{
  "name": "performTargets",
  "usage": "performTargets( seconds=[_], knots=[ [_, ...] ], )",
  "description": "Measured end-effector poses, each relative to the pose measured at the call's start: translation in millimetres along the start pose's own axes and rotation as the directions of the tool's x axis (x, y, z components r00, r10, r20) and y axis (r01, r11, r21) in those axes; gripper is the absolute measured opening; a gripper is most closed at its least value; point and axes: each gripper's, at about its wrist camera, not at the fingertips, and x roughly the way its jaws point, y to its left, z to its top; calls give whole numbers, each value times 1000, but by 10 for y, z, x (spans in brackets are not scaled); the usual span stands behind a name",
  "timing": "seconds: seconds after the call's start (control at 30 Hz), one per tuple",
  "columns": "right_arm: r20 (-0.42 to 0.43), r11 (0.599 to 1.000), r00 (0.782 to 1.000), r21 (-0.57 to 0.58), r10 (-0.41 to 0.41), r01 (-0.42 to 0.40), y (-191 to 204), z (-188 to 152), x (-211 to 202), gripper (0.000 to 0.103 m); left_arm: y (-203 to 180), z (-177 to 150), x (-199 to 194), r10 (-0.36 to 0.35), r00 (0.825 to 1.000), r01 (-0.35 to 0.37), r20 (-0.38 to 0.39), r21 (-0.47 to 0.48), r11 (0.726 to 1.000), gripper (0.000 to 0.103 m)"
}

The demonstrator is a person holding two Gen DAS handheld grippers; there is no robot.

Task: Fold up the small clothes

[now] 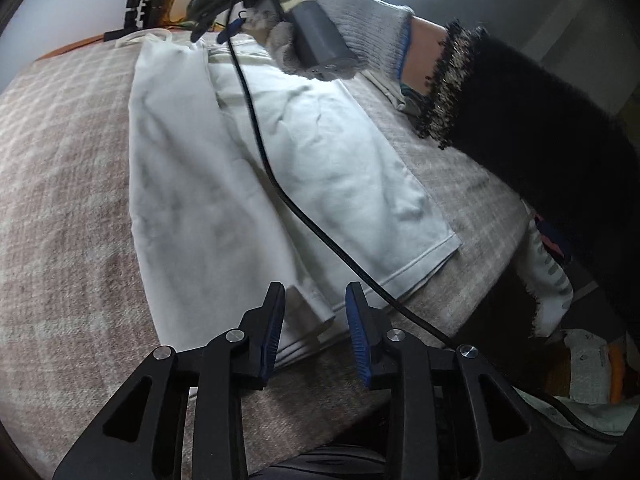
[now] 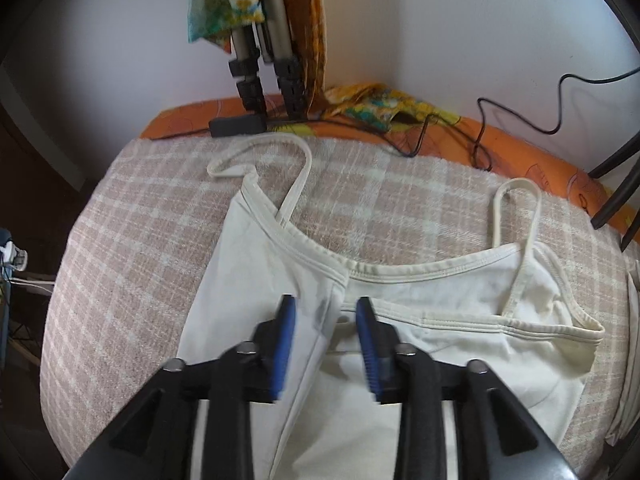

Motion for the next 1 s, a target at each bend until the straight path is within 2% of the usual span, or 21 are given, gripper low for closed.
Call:
performTargets(
  seconds=[0.17,0.37,0.5,0.8,1.0],
  knots=[
    [90,998,994,19,56,-58,-239,-81,-457,38,-93,17,-63,23,999,-23,42,-5,1000,30],
    [174,993,980,47,94,-104,-646,-270,-1022,39,-413,95,-109,82,991,-91,105,88,992,30],
    [216,992,972,57,96,-110,-950,-442,-1366,47,-652,163,-32,89,990,-102,109,127,987,30],
    [236,984,969,137,75,-110,-1806,-868,-1790,49,-1236,243,374,66,997,-75,46,239,968,30],
    [224,981,971,156,78,-115,-2108,-1067,-1812,49,-1498,213,752,42,999,-34,-29,245,969,30]
  ],
)
